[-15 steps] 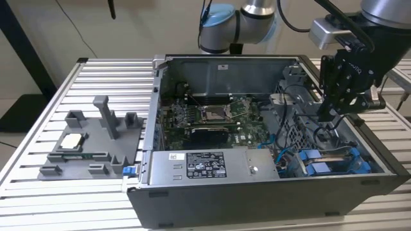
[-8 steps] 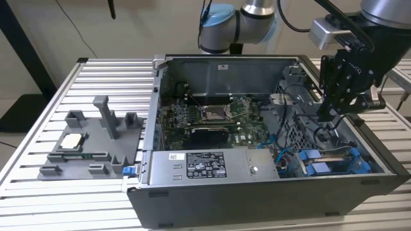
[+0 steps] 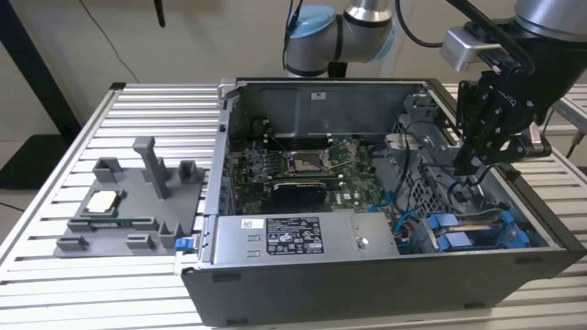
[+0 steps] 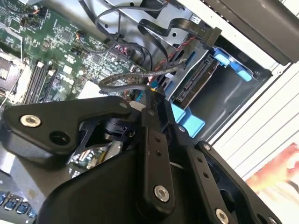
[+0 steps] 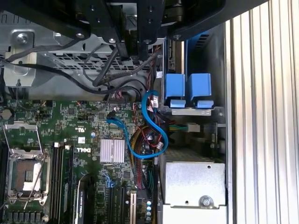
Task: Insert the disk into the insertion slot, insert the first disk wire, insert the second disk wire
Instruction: 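Insert the first disk wire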
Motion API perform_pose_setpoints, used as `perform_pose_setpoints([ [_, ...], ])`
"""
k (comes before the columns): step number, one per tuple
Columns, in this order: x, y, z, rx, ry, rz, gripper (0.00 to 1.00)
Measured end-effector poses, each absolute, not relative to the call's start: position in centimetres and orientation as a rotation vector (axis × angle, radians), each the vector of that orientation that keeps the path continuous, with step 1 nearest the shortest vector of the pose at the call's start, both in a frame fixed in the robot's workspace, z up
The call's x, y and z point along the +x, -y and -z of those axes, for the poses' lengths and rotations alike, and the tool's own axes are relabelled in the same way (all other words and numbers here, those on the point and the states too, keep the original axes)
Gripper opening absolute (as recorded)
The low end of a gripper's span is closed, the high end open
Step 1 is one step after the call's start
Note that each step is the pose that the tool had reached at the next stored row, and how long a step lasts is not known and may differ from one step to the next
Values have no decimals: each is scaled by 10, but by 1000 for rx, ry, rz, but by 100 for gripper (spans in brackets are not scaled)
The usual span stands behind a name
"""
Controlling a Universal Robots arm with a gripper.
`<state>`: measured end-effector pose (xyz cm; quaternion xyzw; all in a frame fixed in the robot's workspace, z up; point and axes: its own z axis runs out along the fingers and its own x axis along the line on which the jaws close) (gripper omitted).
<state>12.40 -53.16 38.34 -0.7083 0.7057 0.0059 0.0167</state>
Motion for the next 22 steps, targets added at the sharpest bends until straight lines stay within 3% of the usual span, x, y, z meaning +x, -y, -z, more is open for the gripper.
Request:
perform_pose_setpoints([
  [22,125,550,-377,-2225,-2224,41,19],
])
